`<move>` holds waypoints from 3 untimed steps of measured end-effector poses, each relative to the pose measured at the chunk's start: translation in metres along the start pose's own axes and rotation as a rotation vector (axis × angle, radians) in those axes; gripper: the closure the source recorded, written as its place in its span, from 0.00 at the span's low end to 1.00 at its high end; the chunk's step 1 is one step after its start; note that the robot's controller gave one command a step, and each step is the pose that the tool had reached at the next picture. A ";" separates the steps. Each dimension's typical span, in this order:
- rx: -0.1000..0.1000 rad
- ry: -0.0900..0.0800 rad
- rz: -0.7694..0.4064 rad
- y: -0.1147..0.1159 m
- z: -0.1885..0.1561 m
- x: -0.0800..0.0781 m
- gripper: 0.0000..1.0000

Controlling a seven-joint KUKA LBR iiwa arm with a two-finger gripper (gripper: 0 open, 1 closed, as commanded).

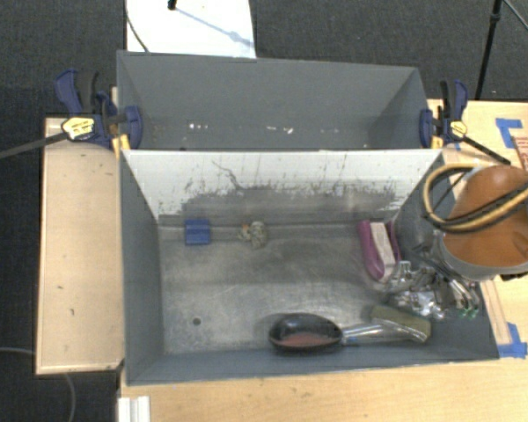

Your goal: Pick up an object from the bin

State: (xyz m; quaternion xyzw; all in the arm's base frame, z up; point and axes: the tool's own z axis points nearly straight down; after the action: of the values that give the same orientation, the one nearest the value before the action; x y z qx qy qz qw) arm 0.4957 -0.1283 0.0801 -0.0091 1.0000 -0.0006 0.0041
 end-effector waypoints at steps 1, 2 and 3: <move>0.001 -0.002 -0.223 0.008 -0.149 0.014 1.00; -0.002 0.005 -0.220 0.009 -0.146 0.015 0.00; -0.005 0.010 -0.027 0.083 -0.062 -0.019 0.00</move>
Offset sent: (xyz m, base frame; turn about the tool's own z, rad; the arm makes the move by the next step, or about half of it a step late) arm -0.0171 0.0084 0.1451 -0.2235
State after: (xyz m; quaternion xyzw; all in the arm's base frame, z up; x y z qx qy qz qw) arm 0.5130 -0.0449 0.1425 -0.0224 0.9997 0.0017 -0.0009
